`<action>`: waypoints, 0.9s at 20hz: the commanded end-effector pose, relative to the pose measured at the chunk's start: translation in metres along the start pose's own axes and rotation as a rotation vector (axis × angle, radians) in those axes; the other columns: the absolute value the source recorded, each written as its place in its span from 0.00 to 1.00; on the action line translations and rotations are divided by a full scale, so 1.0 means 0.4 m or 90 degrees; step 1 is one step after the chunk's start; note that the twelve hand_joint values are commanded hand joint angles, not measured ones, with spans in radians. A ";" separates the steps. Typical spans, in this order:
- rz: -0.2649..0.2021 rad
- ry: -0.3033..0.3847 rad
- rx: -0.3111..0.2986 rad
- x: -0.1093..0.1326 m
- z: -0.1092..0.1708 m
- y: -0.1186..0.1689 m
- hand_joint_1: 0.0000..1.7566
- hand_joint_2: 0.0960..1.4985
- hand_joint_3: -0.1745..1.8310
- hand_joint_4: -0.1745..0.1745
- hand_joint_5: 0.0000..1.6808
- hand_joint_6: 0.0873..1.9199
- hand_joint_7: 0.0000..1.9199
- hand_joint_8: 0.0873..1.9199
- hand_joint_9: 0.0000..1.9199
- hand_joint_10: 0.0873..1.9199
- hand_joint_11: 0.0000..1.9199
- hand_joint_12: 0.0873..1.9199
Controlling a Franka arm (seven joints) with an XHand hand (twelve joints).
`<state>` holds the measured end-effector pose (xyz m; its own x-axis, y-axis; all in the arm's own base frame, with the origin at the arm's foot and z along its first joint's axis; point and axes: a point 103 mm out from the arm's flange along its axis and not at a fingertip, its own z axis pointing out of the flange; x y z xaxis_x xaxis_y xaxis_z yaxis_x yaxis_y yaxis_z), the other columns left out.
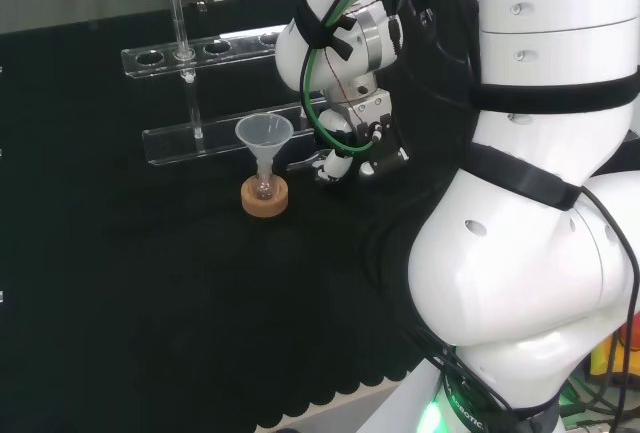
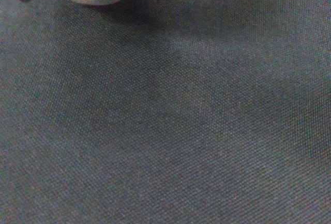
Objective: Pick up the weighing funnel.
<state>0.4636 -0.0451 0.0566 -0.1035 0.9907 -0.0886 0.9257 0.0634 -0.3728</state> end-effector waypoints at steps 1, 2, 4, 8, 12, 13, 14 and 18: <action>-0.002 -0.001 0.002 -0.001 -0.001 0.001 0.51 0.44 0.38 0.39 0.37 0.36 0.28 0.36 0.41 0.26 0.25 0.64; -0.001 -0.001 0.001 -0.002 -0.002 0.002 0.51 0.44 0.38 0.39 0.38 0.37 0.28 0.36 0.41 0.26 0.25 0.64; 0.001 -0.006 -0.002 -0.005 -0.003 0.002 0.51 0.46 0.39 0.43 0.45 0.39 0.28 0.36 0.42 0.26 0.26 0.64; 0.023 -0.017 -0.010 -0.014 -0.008 0.000 0.57 0.58 0.29 0.96 0.58 0.52 0.30 0.36 0.43 0.25 0.27 0.63; 0.016 -0.029 -0.009 -0.009 -0.010 -0.001 0.58 0.54 0.35 1.00 0.59 0.56 0.30 0.35 0.44 0.24 0.29 0.62; 0.015 -0.026 -0.008 -0.010 -0.012 -0.003 0.58 0.54 0.36 1.00 0.59 0.56 0.30 0.35 0.44 0.24 0.29 0.62; 0.015 -0.024 -0.008 -0.013 -0.014 -0.004 0.58 0.54 0.36 1.00 0.59 0.56 0.30 0.35 0.44 0.24 0.29 0.62; 0.017 -0.024 -0.005 -0.018 -0.019 -0.008 0.59 0.52 0.38 0.98 0.59 0.56 0.30 0.35 0.44 0.23 0.30 0.61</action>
<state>0.4644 -0.0500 0.0625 -0.0952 0.9863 -0.1350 0.9311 0.0403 -0.3624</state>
